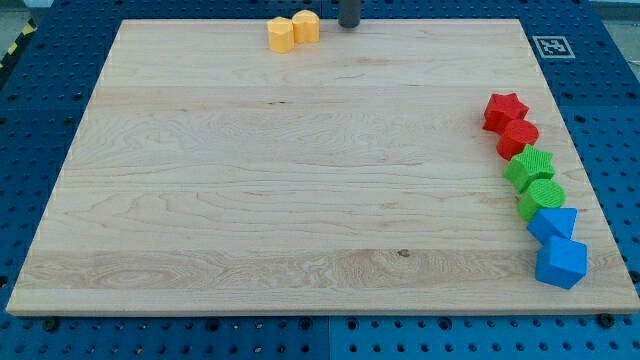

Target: Slide yellow heart into the yellow hexagon

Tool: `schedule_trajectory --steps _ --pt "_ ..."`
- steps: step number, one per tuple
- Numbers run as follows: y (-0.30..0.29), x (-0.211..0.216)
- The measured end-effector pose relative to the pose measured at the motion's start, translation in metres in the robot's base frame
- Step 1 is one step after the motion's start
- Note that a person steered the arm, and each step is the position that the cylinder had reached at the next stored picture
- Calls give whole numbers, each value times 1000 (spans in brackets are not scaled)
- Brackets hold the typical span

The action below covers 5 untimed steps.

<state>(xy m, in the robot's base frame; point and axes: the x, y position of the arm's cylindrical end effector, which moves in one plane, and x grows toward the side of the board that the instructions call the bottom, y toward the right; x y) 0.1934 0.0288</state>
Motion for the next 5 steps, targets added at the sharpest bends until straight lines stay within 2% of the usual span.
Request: schedule_trajectory --steps 5 --pt "-26 10"
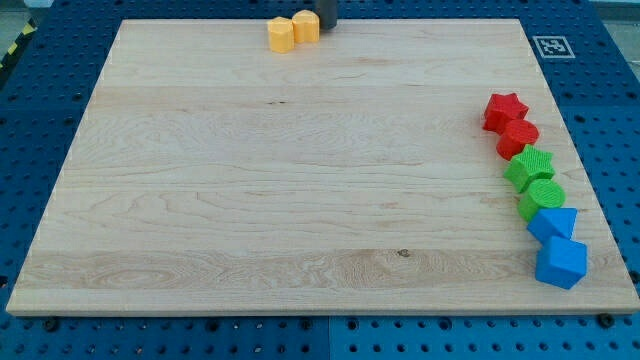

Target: Slide yellow heart into the yellow hexagon

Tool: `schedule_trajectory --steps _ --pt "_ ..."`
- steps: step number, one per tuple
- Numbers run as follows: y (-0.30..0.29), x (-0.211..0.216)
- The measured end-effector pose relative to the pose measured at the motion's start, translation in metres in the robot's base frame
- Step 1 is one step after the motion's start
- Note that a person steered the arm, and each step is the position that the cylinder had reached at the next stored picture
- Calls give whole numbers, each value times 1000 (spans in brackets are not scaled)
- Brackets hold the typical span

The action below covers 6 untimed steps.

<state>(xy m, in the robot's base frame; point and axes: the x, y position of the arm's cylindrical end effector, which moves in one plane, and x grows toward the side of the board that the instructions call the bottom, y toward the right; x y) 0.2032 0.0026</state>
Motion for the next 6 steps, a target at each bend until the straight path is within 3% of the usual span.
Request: schedule_trajectory --steps 6 --pt "0 18"
